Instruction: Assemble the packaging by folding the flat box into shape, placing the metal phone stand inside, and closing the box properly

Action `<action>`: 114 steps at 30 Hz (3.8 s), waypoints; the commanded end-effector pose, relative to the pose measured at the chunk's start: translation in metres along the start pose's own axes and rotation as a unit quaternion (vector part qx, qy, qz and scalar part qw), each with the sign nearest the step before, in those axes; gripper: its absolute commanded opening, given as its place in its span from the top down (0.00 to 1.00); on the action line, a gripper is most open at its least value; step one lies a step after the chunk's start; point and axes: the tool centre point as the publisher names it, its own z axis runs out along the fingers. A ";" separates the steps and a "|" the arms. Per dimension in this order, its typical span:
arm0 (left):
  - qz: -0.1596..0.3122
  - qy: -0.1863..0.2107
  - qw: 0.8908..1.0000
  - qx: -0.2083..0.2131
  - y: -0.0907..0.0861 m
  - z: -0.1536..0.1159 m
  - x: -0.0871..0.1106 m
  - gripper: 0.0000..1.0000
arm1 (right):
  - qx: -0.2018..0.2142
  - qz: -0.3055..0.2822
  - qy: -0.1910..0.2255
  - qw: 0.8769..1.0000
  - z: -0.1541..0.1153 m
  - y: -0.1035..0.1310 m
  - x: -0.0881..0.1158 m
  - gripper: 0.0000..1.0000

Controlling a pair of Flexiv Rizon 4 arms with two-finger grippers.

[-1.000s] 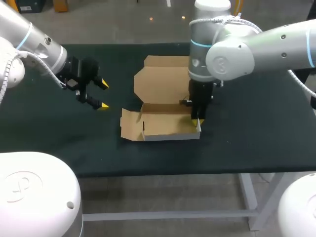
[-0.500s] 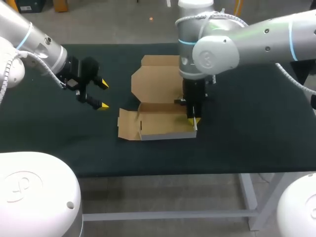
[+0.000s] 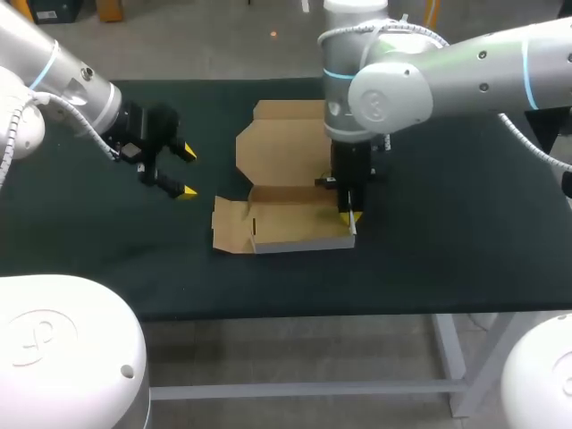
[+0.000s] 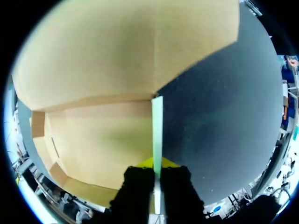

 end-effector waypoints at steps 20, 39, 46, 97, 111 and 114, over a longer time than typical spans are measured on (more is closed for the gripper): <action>-0.622 -0.051 0.779 -0.059 -0.019 0.002 0.035 0.00 | 0.001 0.000 0.000 1.000 0.001 0.000 -0.001 1.00; -0.771 0.006 0.637 0.006 0.011 0.027 0.038 0.00 | 0.001 0.000 0.000 1.000 0.001 0.000 -0.001 1.00; -0.777 0.010 0.629 0.009 0.010 0.031 0.036 0.00 | 0.001 0.000 0.000 1.000 0.001 0.000 -0.001 1.00; -0.717 0.052 0.695 -0.020 -0.005 0.121 0.024 1.00 | 0.001 0.000 0.000 1.000 0.001 0.000 -0.001 1.00; -0.744 -0.072 0.656 -0.108 -0.042 0.129 0.015 1.00 | 0.001 0.000 0.000 1.000 0.001 0.000 -0.001 1.00; -0.744 -0.085 0.651 -0.122 -0.047 0.131 0.014 1.00 | 0.001 0.000 0.000 1.000 0.001 0.000 -0.001 1.00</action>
